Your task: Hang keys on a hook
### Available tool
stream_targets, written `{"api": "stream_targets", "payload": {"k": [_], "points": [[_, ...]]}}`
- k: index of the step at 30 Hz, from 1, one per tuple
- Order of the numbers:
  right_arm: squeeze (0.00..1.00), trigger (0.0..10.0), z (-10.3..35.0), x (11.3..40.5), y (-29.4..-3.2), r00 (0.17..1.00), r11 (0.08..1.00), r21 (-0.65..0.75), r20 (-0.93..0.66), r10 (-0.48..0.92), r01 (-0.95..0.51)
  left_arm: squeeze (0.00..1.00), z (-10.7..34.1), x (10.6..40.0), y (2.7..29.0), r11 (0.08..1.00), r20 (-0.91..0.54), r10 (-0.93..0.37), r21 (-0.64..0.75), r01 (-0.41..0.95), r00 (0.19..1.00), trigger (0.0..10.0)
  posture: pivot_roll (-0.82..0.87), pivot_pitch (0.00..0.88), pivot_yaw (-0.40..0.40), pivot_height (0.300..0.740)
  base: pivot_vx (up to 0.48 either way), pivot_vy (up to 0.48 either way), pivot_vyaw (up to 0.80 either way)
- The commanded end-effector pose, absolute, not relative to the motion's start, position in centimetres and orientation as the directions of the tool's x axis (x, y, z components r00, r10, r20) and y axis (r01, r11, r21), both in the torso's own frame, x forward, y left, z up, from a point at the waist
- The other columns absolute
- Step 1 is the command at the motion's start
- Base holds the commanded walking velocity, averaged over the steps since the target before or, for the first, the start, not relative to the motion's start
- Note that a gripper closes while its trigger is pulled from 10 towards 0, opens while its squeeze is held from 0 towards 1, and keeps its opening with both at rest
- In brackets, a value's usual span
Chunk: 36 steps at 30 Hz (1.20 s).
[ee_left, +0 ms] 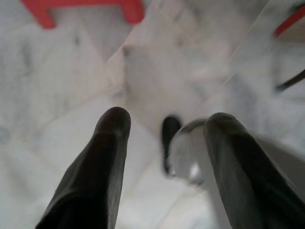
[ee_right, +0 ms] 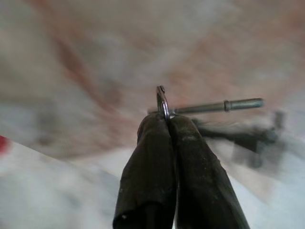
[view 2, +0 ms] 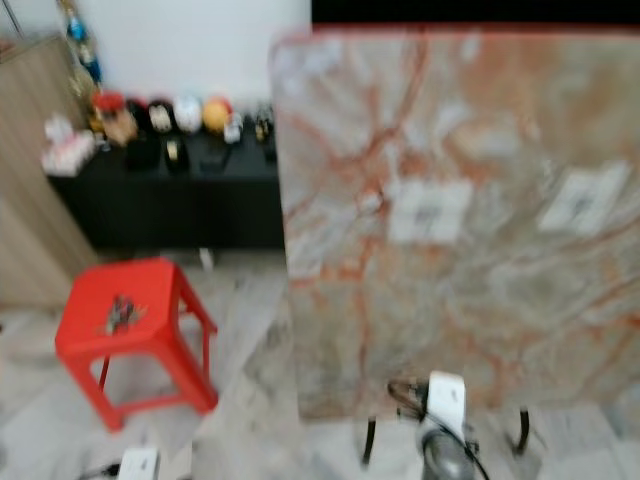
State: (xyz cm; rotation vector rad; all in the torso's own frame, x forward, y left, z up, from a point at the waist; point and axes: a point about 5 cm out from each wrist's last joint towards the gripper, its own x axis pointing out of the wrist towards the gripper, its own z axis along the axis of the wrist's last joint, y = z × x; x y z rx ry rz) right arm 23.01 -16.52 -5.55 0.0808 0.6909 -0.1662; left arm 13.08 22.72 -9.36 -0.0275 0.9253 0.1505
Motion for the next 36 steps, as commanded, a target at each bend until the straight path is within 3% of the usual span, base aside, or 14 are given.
{"api": "stream_targets", "payload": {"k": [1, 11, 15, 20, 22, 29, 36], "points": [[0.0, 10.0, -5.4, 22.8, -18.3, 0.766, 0.975, -0.016, -0.616, -0.184, 0.221, 0.0, -9.4, 13.5, 21.9, 0.991, -0.797, 0.098, 0.026, -0.129, 0.596, 10.0, -0.02, 0.0, -0.038, 0.74, 0.0, 0.0, 0.0], [0.0, 10.0, -4.5, 22.4, -19.0, 0.841, 0.969, -0.091, -0.482, -0.246, 0.231, 0.0, -9.7, 12.9, 21.7, 0.991, -0.807, 0.098, 0.025, -0.131, 0.582, 10.0, -0.03, 0.0, -0.045, 0.74, 0.0, 0.0, 0.0], [0.0, 10.0, -1.9, 22.5, -19.7, 0.928, 0.958, -0.187, -0.263, -0.263, 0.219, 0.0, -9.6, 13.1, 21.6, 0.991, -0.804, 0.098, 0.026, -0.129, 0.586, 10.0, -0.03, 0.0, -0.053, 0.74, 0.0, 0.0, 0.0], [0.0, 10.0, 0.3, 22.4, -20.3, 0.954, 0.94, -0.243, -0.123, -0.274, 0.239, 0.0, -9.6, 13.3, 21.5, 0.991, -0.8, 0.098, 0.026, -0.129, 0.592, 10.0, -0.04, 0.0, -0.053, 0.74, 0.0, 0.0, 0.0], [0.0, 10.0, 2.1, 22.2, -20.6, 0.967, 0.917, -0.324, -0.022, -0.254, 0.233, 0.0, -9.5, 13.4, 21.4, 0.992, -0.798, 0.096, 0.026, -0.125, 0.595, 10.0, -0.05, 0.0, -0.052, 0.74, 0.0, 0.0, 0.0], [0.0, 10.0, 6.7, 21.0, -21.5, 0.934, 0.799, -0.485, 0.206, -0.291, 0.356, 0.0, -9.4, 13.7, 21.6, 0.992, -0.793, 0.097, 0.028, -0.124, 0.601, 10.0, -0.05, 0.0, -0.051, 0.74, 0.0, 0.0, 0.0], [0.0, 10.0, 8.2, 22.2, -20.9, 0.93, 0.743, -0.562, 0.267, -0.253, 0.364, 0.0, -9.3, 14.1, 21.4, 0.993, -0.785, 0.093, 0.024, -0.119, 0.613, 10.0, -0.05, 0.0, -0.052, 0.74, 0.0, 0.0, 0.0]]}}
